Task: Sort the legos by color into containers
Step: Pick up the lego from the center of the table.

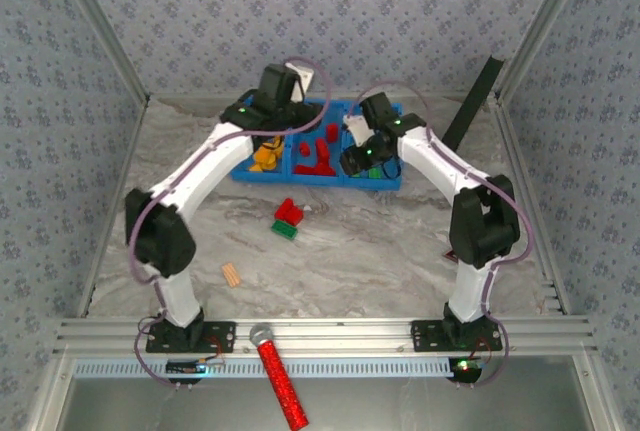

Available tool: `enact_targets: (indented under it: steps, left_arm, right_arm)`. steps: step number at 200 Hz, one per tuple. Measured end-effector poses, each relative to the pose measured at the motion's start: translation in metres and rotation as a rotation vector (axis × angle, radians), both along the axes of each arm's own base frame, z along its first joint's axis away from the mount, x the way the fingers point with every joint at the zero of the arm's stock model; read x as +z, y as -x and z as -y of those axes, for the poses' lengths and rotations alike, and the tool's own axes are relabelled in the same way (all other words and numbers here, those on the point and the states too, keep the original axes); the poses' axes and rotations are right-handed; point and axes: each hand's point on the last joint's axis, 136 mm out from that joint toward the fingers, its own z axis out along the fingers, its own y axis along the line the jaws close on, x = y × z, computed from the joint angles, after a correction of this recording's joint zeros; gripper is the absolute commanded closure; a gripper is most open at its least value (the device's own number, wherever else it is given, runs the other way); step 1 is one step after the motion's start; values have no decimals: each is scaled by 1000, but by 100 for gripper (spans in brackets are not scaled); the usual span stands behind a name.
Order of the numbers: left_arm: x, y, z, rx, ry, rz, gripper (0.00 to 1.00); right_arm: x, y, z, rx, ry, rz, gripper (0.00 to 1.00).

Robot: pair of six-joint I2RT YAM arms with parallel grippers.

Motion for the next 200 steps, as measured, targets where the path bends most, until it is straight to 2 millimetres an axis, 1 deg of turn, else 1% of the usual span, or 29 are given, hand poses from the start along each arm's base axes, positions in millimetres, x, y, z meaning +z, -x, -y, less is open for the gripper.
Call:
enact_targets:
  steps: [14, 30, 38, 55, 63, 84, 100, 114, 132, 144, 166, 200]
  left_arm:
    - [24, 13, -12, 7, 35, 39, 35]
    - [36, 26, -27, 20, 59, 58, 34]
    - [38, 31, -35, 29, 68, 59, 34]
    - [32, 42, -52, 56, 71, 45, 33]
    - [29, 48, -62, 72, 71, 36, 32]
    - [23, 66, -86, 108, 73, 24, 30]
    - [24, 82, -102, 135, 77, 30, 28]
    - [27, 98, -114, 151, 91, 41, 26]
    - [28, 117, -128, 173, 108, 54, 25]
    - [24, 127, -137, 192, 112, 51, 24]
    - [14, 137, -150, 227, 109, 32, 23]
    - [-3, 148, -163, 257, 94, -8, 22]
  right_arm:
    - [2, 15, -21, 62, 3, 7, 45]
    - [2, 34, -49, 133, 2, 11, 44]
    - [1, 44, -61, 162, 1, 6, 44]
    - [-5, 62, -85, 211, -5, -6, 44]
    - [-12, 70, -96, 230, 0, -21, 44]
    - [-37, 81, -113, 253, 23, -69, 43]
    - [-55, 84, -122, 257, 42, -101, 43]
    - [-65, 83, -129, 261, 54, -113, 42]
    - [-71, 81, -135, 265, 64, -115, 42]
    - [-73, 79, -138, 266, 71, -110, 42]
    - [-78, 77, -137, 260, 87, -108, 42]
    - [-83, 74, -136, 254, 102, -106, 42]
